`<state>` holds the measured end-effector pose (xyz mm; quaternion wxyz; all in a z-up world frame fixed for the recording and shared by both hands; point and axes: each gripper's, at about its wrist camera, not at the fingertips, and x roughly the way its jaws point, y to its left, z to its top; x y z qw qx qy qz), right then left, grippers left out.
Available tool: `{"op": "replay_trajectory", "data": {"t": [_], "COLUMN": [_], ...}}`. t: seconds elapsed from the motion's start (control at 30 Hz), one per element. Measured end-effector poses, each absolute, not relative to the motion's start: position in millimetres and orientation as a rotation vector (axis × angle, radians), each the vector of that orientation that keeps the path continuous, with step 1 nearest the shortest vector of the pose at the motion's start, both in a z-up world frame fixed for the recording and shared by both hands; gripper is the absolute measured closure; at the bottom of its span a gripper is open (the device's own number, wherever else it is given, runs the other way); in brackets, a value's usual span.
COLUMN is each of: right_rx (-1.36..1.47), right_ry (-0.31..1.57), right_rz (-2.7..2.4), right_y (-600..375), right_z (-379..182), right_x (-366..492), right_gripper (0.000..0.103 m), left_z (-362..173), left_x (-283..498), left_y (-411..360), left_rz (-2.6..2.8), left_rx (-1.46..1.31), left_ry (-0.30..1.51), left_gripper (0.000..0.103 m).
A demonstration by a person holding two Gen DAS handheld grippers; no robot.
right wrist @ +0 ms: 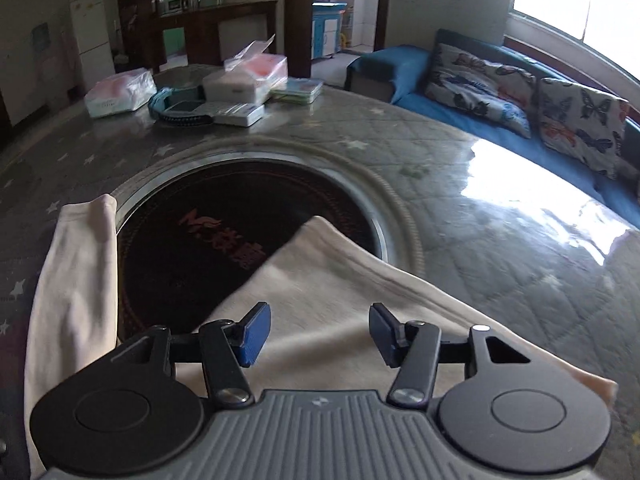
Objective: Fold clothes
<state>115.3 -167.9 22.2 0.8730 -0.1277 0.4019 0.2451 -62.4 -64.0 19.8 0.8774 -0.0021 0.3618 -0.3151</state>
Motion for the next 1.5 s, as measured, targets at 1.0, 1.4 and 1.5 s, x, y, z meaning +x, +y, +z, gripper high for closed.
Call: {"op": "replay_trajectory", "data": {"t": [1.0, 1.4, 1.5], "right_rx": [-0.380, -0.515, -0.527], "right_ry": [0.796, 0.825, 0.811], "right_rz": [0.549, 0.549, 0.531], "right_y": [-186, -240, -247], "right_z": [51, 40, 36], "right_x": [54, -74, -93], "right_gripper": [0.048, 0.048, 0.048], "left_z": [38, 41, 34], "left_x": [-51, -72, -78], "left_y": [12, -38, -48], "left_rz": [-0.327, -0.492, -0.512], "left_rx": [-0.072, 0.063, 0.113], "left_ry": [0.674, 0.640, 0.645], "left_gripper": [0.022, 0.022, 0.022]}}
